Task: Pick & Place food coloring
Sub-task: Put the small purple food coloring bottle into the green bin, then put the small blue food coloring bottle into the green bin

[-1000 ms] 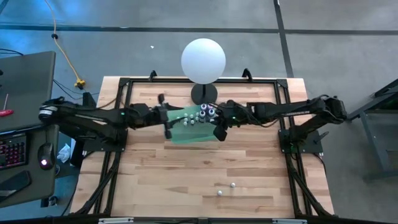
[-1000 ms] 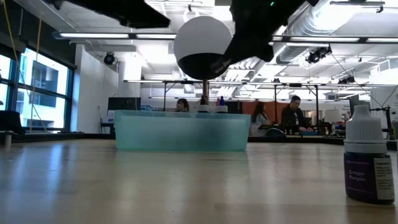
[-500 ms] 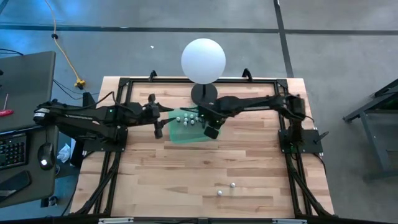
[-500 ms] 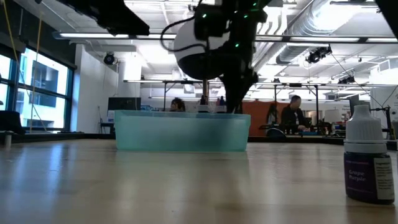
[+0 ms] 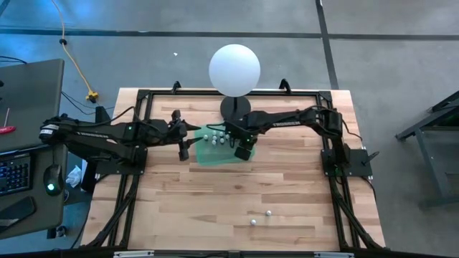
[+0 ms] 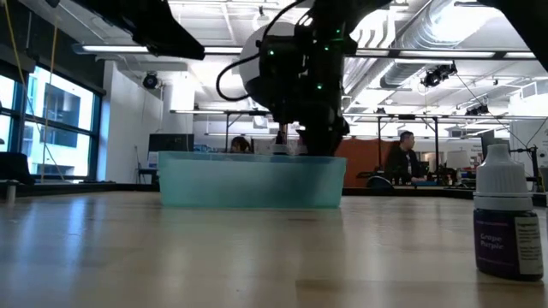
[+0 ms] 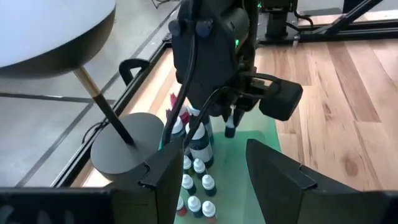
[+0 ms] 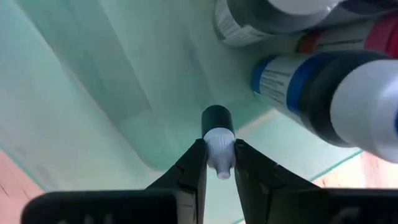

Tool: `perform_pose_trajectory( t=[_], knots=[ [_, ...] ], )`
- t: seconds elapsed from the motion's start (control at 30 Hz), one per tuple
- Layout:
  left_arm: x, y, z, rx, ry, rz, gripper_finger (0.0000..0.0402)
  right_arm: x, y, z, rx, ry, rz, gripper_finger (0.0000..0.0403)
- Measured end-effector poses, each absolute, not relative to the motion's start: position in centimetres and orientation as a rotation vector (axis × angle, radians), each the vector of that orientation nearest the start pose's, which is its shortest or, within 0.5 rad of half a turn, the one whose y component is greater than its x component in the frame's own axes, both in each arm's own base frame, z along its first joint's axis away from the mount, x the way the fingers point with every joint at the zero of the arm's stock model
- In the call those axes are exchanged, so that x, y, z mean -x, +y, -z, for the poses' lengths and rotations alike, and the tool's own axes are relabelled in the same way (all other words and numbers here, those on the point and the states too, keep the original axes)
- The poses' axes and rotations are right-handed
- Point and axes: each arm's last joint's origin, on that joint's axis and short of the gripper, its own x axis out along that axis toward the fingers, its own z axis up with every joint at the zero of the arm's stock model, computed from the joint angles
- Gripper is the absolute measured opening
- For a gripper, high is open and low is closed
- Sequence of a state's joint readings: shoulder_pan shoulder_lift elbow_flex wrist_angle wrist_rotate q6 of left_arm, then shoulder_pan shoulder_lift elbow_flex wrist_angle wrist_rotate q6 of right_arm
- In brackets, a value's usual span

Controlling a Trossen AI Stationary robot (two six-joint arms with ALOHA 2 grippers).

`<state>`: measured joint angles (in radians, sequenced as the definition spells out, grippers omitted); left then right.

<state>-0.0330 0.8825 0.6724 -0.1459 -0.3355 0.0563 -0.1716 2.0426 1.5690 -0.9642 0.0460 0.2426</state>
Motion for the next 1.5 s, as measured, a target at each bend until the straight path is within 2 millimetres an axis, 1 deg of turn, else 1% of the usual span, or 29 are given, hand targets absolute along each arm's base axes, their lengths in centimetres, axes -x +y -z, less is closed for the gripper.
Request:
perform_pose_trajectory(
  t=[0.17,0.4,0.53,0.63,0.73,0.9,1.0,1.1,1.2,1.3,1.4,1.5],
  knots=[
    [-19.4,0.3,-28.2,-0.121,0.36,-0.289,0.017,-38.9,-7.3,-18.0,-0.312,1.42,0.358,0.0072],
    [-19.4,0.3,-28.2,-0.122,0.359,-0.289,0.017,-39.2,-7.3,-18.1,-0.282,1.402,0.305,0.0112],
    [-19.4,0.3,-28.2,-0.122,0.359,-0.289,0.017,-39.3,-7.4,-18.1,-0.255,1.387,0.327,0.013],
    [-19.4,0.3,-28.2,-0.122,0.359,-0.289,0.017,-39.3,-7.5,-18.1,-0.232,1.392,0.326,0.0137],
    [-19.4,0.3,-28.2,-0.122,0.359,-0.289,0.017,-39.1,-7.3,-18.6,-0.224,1.393,0.31,0.0136],
    [-19.4,0.3,-28.2,-0.12,0.359,-0.289,0.017,-38.8,-6.0,-19.8,-0.222,1.415,0.288,0.0134],
    [-19.4,0.3,-28.2,-0.116,0.354,-0.29,0.017,-38.8,-4.5,-21.4,-0.2,1.444,0.266,0.0135],
    [-19.4,0.3,-28.4,-0.11,0.337,-0.29,0.017,-38.8,-2.4,-23.1,-0.152,1.463,0.238,0.0135],
    [-19.5,0.3,-28.4,-0.107,0.336,-0.289,0.017,-39.0,0.1,-25.0,-0.132,1.459,0.209,0.0135],
    [-19.5,0.3,-28.4,-0.107,0.335,-0.288,0.017,-38.6,3.0,-26.6,-0.165,1.483,0.164,0.0136],
    [-19.5,0.3,-28.4,-0.106,0.335,-0.281,0.017,-37.9,6.2,-27.5,-0.187,1.524,0.079,0.0136],
    [-19.5,0.3,-28.4,-0.096,0.333,-0.28,0.017,-37.2,9.4,-27.5,-0.201,1.559,-0.047,0.0136]
  ],
)
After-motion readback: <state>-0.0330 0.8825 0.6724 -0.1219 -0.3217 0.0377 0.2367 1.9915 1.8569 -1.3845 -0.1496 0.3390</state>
